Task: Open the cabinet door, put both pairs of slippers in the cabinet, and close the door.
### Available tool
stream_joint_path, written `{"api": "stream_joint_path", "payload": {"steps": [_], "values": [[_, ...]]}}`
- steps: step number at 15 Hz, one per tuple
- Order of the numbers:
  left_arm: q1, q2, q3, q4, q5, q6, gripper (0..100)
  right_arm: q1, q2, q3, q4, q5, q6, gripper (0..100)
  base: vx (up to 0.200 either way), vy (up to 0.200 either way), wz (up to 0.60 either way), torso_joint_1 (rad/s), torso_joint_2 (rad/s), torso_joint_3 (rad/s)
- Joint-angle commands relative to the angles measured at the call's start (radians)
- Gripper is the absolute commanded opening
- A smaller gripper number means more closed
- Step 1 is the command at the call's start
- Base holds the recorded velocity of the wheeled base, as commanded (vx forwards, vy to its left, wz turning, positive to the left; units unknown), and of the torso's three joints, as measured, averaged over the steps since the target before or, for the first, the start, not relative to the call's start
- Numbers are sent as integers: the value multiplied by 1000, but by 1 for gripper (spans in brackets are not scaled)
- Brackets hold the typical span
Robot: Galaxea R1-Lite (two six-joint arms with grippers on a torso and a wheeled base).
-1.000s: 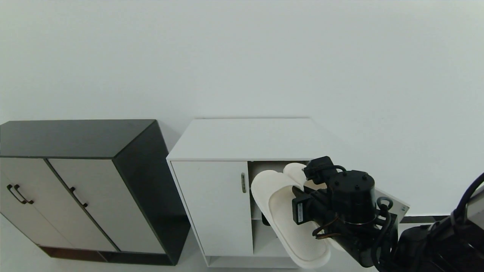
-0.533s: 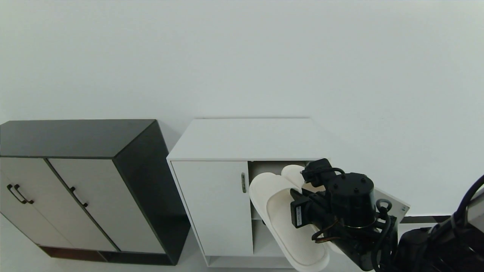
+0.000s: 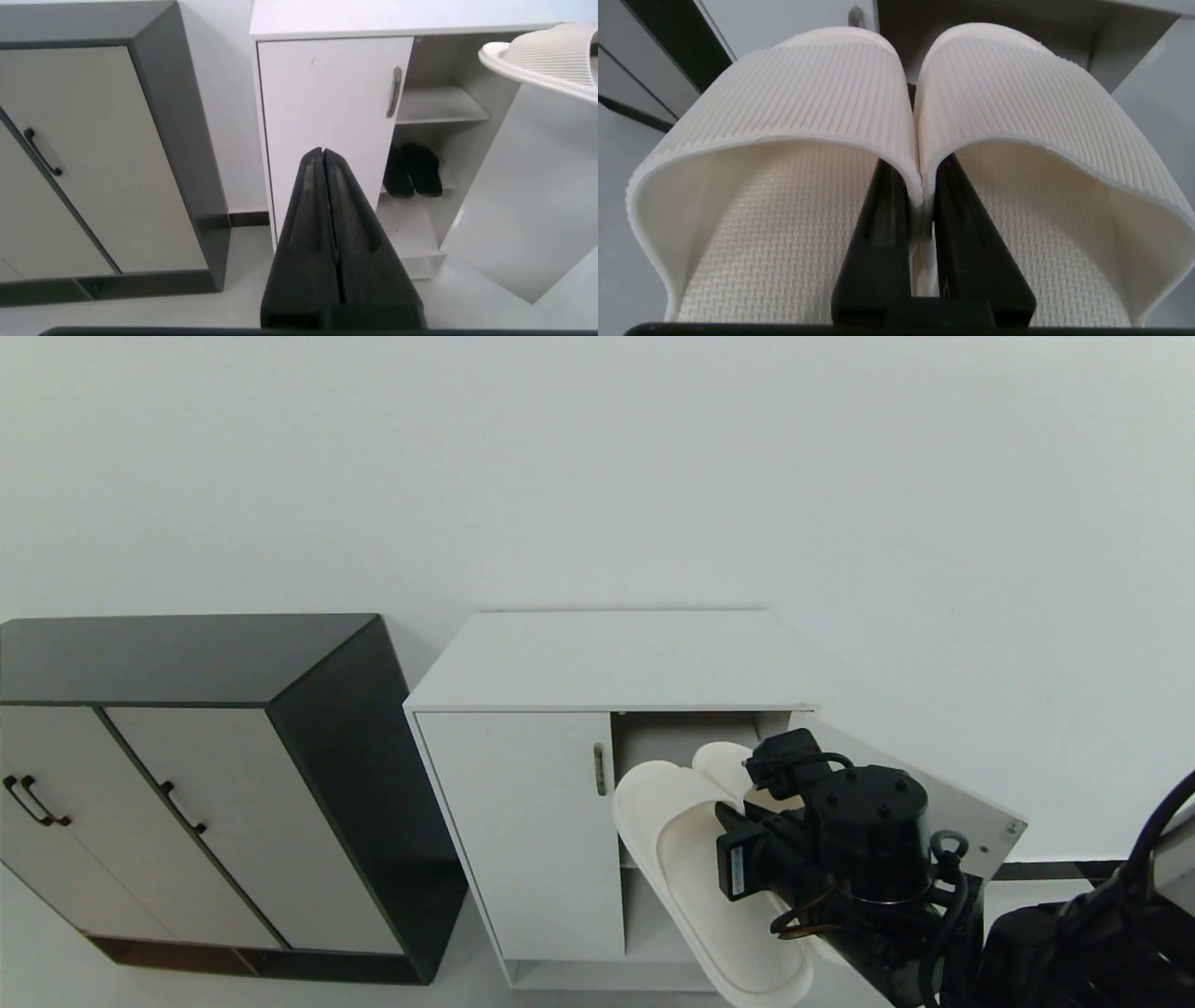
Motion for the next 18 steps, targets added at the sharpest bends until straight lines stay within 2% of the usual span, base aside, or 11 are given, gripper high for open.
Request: {"api": "stream_joint_path", "payload": {"steps": [1,18], "values": [[0,0,0,0,0,0,0,0,5,0,0,0,0,0,0,0,0,-173,398,222],[0,0,0,0,2,0,0,0,28,15,-45,3,-6,0,0,0,0,-206,514,308]]}}
